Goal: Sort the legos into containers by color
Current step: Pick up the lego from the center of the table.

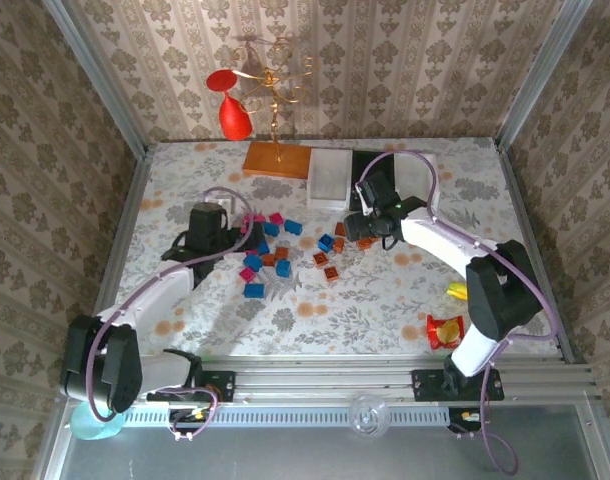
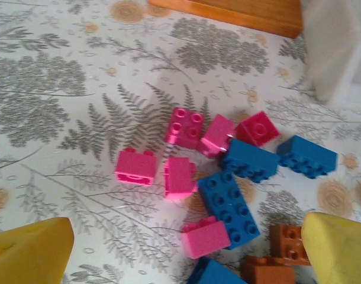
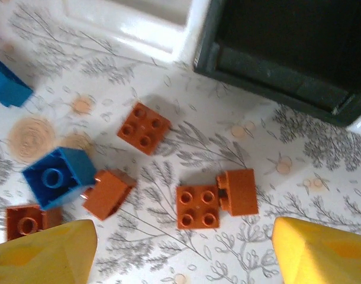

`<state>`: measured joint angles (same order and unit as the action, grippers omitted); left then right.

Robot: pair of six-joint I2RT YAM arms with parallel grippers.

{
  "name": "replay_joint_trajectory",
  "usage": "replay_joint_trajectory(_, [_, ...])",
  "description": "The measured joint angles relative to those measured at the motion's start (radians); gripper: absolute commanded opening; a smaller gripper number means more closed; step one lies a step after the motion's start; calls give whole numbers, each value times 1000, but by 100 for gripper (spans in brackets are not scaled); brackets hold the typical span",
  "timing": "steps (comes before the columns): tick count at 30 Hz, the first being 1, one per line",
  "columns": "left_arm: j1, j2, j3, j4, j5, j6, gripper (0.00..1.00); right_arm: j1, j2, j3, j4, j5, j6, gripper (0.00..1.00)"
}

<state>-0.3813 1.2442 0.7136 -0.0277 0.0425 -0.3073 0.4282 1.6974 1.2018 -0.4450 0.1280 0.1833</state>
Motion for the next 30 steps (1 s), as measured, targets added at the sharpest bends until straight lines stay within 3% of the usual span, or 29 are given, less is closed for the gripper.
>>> replay_joint_trajectory(5, [-117, 76, 1, 145, 179, 9, 100, -45, 95, 11, -9, -9, 18, 72])
replay_joint_trajectory(10, [-187, 138, 23, 193, 249, 16, 100, -86, 172, 56, -15, -43, 36, 64])
replay_joint_trajectory(25, [-201, 144, 46, 180, 190, 41, 100, -182, 228, 73, -14, -129, 59, 43])
replay_joint_trajectory(30, [-201, 145, 47, 179, 179, 42, 100, -182, 227, 49, -10, -167, 82, 42])
